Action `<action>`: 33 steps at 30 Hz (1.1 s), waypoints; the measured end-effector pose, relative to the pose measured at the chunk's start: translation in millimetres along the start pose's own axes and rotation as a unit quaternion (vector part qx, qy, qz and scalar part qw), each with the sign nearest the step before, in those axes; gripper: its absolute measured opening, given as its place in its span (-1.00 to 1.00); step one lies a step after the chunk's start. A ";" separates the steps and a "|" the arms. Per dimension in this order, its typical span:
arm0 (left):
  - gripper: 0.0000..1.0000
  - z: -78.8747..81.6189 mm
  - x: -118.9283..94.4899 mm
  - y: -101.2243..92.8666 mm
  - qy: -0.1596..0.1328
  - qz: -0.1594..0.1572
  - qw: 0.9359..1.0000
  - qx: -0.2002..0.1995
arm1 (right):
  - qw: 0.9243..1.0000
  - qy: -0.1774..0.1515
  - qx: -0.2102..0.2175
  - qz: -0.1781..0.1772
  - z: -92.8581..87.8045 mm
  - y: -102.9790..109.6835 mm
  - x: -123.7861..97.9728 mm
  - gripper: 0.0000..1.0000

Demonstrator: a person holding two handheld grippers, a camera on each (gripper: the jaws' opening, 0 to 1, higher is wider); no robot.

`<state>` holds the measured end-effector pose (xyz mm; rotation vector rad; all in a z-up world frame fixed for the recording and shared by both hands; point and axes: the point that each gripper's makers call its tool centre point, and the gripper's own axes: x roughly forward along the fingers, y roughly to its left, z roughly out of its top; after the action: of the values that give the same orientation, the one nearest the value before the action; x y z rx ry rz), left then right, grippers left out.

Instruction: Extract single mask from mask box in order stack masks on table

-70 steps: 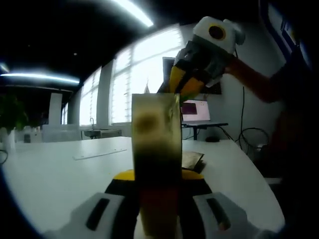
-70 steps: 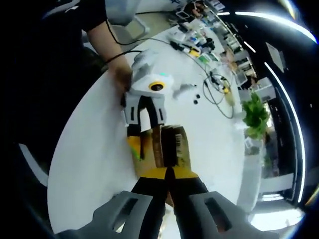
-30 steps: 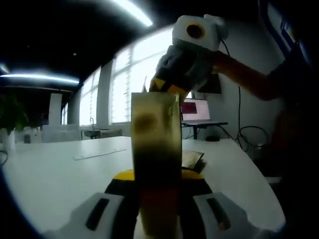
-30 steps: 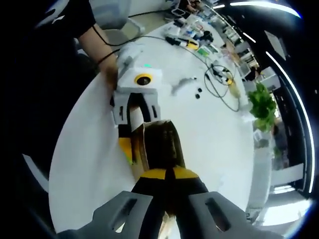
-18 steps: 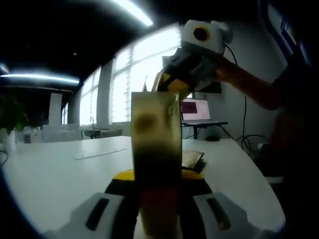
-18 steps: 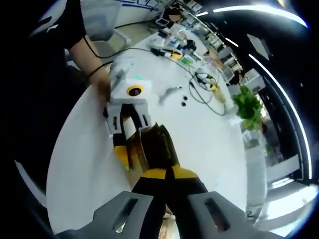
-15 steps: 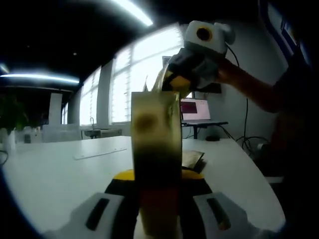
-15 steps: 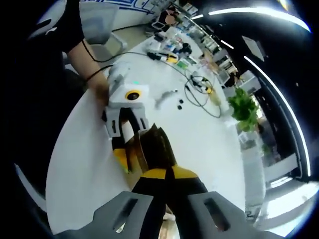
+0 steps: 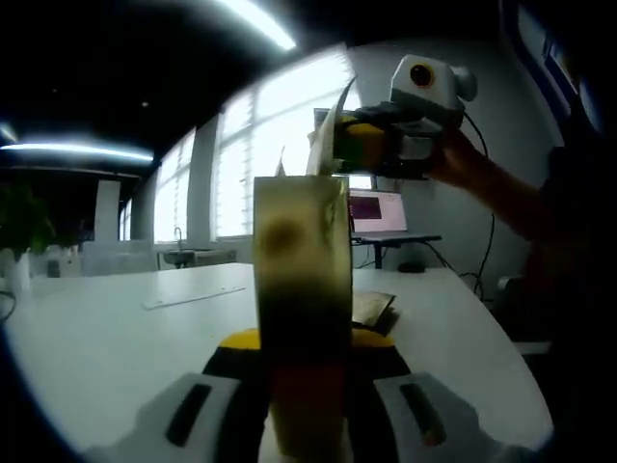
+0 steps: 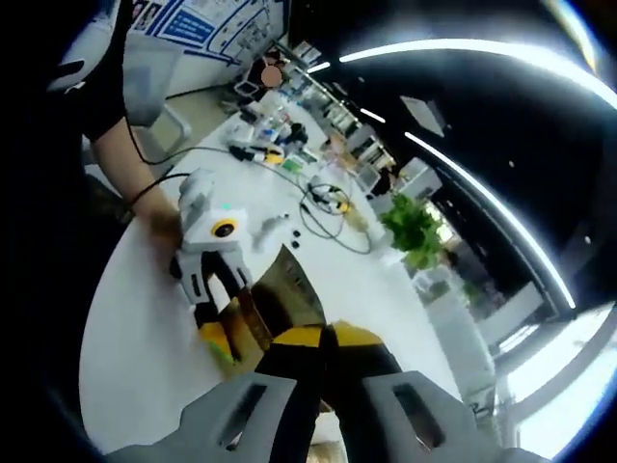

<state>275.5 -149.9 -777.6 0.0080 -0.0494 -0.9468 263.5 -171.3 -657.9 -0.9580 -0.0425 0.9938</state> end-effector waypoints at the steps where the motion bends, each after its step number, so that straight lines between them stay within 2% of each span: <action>1: -0.38 -0.1 0.1 0.1 0.000 0.000 1.000 0.001 | 1.000 -0.002 0.001 -0.006 -0.6 -0.8 -1.4 -1.00; 5: -0.38 -0.6 0.3 1.0 0.001 0.001 1.000 0.000 | 0.999 -0.017 0.022 -0.030 -0.3 -6.1 -6.1 -1.00; 7: -0.38 -0.8 0.5 1.3 0.001 0.001 1.000 0.000 | 0.999 -0.023 0.028 -0.038 5.6 0.1 -8.0 -1.00; 11: -0.38 -1.2 0.6 1.5 0.001 0.001 1.000 0.000 | 0.997 -0.034 0.050 -0.052 3.1 -3.5 -10.6 -1.00; 19: -0.38 -1.8 1.2 1.6 0.002 0.001 1.000 0.000 | 0.994 -0.045 0.060 -0.074 12.5 -5.7 -15.8 -1.00; 23: -0.38 -1.9 1.4 1.5 0.002 0.002 1.000 0.000 | 0.993 -0.051 0.063 -0.087 9.1 -10.4 -21.7 -1.00; 28: -0.38 -2.3 1.8 1.3 0.004 0.003 1.000 0.000 | 0.990 -0.064 0.070 -0.108 10.9 -14.4 -31.7 -1.00; 33: -0.38 -3.2 1.3 1.9 0.005 0.004 1.000 -0.001 | 0.983 -0.090 0.079 -0.142 19.9 -28.6 -41.6 -1.00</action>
<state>277.9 -149.8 -780.7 0.0102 -0.0381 -0.9394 250.4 -193.6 -610.2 -0.6911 -0.2415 0.8034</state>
